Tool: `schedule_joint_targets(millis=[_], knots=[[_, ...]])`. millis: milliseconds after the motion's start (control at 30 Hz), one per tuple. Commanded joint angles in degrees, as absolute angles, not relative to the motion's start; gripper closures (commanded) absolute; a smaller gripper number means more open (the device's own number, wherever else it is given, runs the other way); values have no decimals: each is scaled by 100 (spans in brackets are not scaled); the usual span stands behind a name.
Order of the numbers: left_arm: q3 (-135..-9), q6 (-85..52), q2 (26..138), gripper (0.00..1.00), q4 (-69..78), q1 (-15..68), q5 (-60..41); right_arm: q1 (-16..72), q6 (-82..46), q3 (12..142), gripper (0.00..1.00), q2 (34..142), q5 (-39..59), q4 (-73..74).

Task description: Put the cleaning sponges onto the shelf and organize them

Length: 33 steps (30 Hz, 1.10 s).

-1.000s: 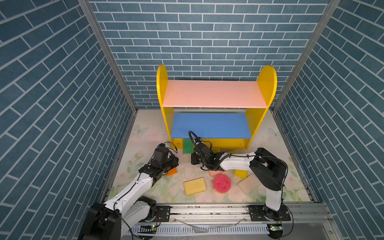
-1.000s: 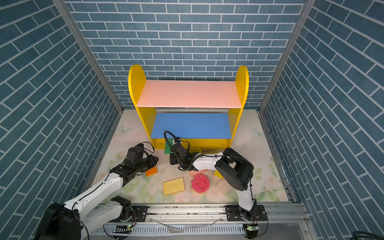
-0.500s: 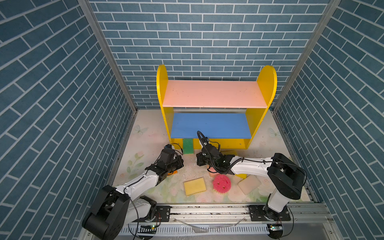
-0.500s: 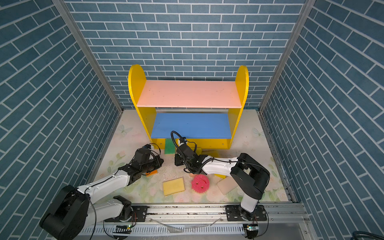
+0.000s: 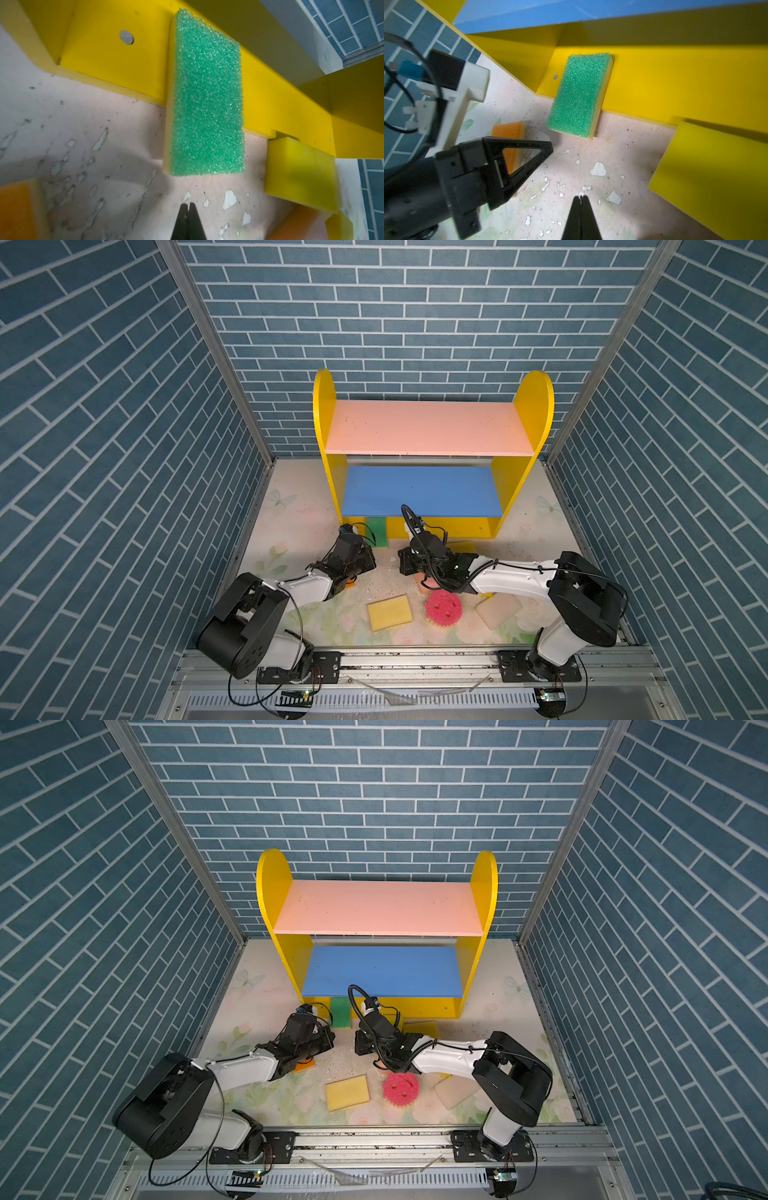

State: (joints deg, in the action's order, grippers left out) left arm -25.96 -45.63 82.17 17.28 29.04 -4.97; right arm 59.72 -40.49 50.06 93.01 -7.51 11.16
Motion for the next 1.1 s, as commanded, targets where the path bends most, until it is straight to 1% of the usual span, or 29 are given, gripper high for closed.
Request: schedule_joint_targets(millis=[0, 100, 367, 567, 733, 833, 1000, 1067], knots=[[-2781, -4570, 8456, 100, 2140, 2986, -305, 5963, -3990, 4785, 100, 8993, -990, 1081], [-2981, -4451, 8663, 100, 2254, 3053, -222, 5959, -3990, 4709, 100, 8930, -1046, 1051], [-3329, -4046, 8971, 100, 2006, 3209, 338, 5933, -3973, 4676, 100, 8895, -1037, 1002], [-3398, -3914, 8776, 100, 1771, 3238, 476, 5915, -3964, 4710, 100, 8944, -979, 941], [-3234, -3906, 8049, 100, 1422, 3323, 504, 5932, -3782, 4931, 100, 9212, -829, 838], [-3054, -3986, 7372, 100, 1199, 3342, 495, 6025, -3493, 5158, 100, 9433, -859, 705], [-2888, -4013, 6106, 98, 454, 3342, 629, 6276, -2753, 5918, 100, 10038, -1002, 111], [-2781, -4052, 5628, 96, 155, 3334, 711, 6318, -2605, 6203, 100, 10281, -1017, -73]])
